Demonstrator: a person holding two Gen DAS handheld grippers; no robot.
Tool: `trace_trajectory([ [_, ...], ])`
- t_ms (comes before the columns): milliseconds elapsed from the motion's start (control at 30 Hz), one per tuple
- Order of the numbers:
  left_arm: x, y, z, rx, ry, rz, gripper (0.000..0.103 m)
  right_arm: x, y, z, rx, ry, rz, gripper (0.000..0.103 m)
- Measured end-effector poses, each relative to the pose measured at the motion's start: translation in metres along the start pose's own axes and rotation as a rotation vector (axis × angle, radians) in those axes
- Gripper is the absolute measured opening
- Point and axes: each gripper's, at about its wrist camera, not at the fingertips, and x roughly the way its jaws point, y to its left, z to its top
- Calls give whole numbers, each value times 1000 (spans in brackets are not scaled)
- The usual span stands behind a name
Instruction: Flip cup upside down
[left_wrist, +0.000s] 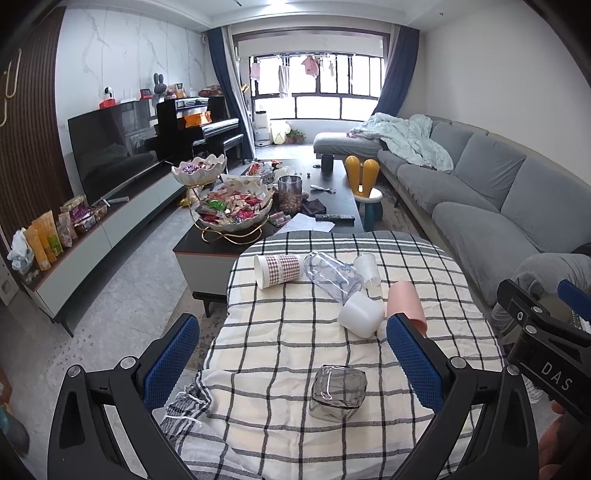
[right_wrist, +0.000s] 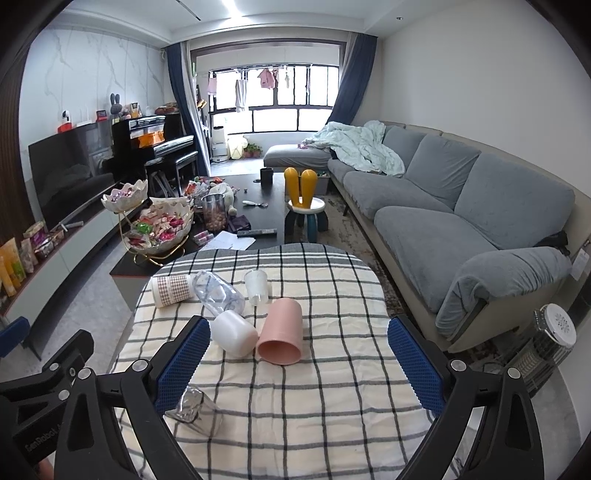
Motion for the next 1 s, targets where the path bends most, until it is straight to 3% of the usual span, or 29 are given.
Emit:
trace_trajectory([
  [300, 4, 3, -2, -21, 27, -28, 103, 0, -2, -1, -1, 3, 0, 97],
  [1000, 7, 2, -5, -15, 18, 10, 103, 0, -1, -1, 3, 5, 2, 98],
])
